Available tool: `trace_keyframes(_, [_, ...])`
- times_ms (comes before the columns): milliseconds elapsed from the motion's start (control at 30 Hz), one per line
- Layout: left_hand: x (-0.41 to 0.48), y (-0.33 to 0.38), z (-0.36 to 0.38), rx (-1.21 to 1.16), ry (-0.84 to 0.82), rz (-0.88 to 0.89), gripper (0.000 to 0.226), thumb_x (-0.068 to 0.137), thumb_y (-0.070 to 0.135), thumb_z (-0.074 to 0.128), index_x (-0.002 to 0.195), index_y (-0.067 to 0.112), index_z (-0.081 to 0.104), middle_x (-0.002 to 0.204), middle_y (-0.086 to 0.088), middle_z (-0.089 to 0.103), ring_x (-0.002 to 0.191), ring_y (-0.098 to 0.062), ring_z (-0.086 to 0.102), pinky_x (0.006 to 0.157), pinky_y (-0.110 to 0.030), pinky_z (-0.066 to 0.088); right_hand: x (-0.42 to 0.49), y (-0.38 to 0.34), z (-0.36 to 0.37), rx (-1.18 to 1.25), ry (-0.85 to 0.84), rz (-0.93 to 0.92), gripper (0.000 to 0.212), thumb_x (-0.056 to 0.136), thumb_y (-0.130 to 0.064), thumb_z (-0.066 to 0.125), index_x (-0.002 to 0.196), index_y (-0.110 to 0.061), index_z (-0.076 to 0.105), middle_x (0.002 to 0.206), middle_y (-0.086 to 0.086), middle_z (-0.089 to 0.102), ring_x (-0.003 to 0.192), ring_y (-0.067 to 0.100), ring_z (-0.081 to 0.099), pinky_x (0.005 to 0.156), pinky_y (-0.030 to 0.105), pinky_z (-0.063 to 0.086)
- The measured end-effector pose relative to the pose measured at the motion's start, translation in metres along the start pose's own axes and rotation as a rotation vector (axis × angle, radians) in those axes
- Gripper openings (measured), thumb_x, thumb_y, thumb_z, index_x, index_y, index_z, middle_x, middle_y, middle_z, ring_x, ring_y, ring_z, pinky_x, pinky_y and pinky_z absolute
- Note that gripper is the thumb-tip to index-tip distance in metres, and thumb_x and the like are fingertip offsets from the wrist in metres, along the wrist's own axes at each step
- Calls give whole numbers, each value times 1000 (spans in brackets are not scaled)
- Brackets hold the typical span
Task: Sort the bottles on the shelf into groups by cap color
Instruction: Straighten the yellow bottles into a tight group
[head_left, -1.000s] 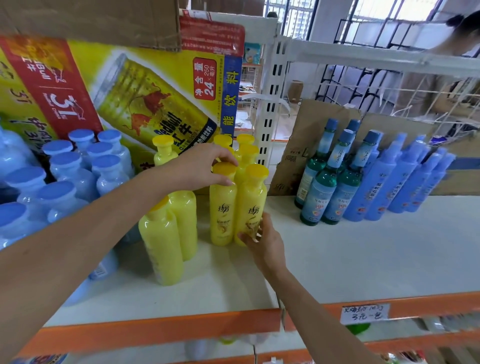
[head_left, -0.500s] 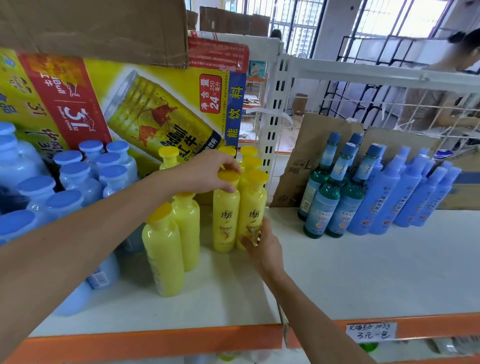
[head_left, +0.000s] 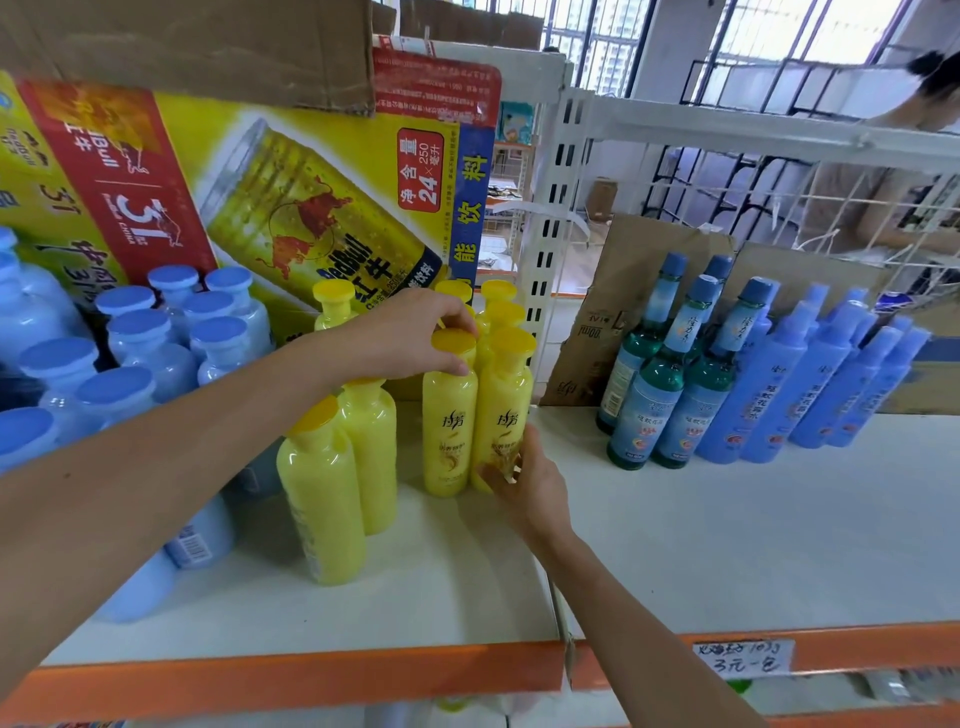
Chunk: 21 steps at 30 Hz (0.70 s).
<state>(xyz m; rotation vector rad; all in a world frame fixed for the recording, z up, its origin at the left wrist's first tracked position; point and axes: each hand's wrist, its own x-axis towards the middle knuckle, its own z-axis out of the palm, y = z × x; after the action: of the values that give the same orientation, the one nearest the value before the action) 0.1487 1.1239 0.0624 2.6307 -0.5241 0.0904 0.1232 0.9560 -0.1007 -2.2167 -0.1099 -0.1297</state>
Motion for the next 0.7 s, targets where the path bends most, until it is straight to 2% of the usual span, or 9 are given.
trace_keyframes(200, [1,-3,0,-46,-8,2,43,75,28,73,114,23,57,122,0,54,97,-10,45,83,-25,38,0,0,2,1,-14,-3,68,79,-37,69,132,-24,30,119,-3,61,103,21,61,83,38,51])
trace_keyframes(333, [0,-4,0,-71,-36,-11,52,71,29,77,118,27,54,125,2,53,105,-12,48,89,-26,39,-5,-3,5,63,-7,-8,77,74,-42,73,133,-27,26,118,-13,56,105,15,58,80,29,44])
trace_keyframes(433, [-1,-3,2,49,-50,-8,61,69,28,79,123,29,50,129,4,49,107,-11,44,87,-24,35,-7,-7,7,130,1,7,82,71,-42,75,134,-31,24,113,-19,52,104,13,57,78,26,40])
trace_keyframes(533, [0,-1,4,155,-68,12,63,68,24,79,122,29,48,130,5,45,118,-15,42,89,-26,34,-8,-9,9,150,16,29,88,68,-42,77,135,-33,22,115,-15,54,104,15,56,79,26,40])
trace_keyframes(700, [0,-1,3,154,-63,26,60,68,22,79,118,28,48,128,4,46,117,-15,42,90,-27,36,-8,-10,11,128,34,40,89,67,-44,77,136,-31,21,121,-8,57,107,20,57,82,32,45])
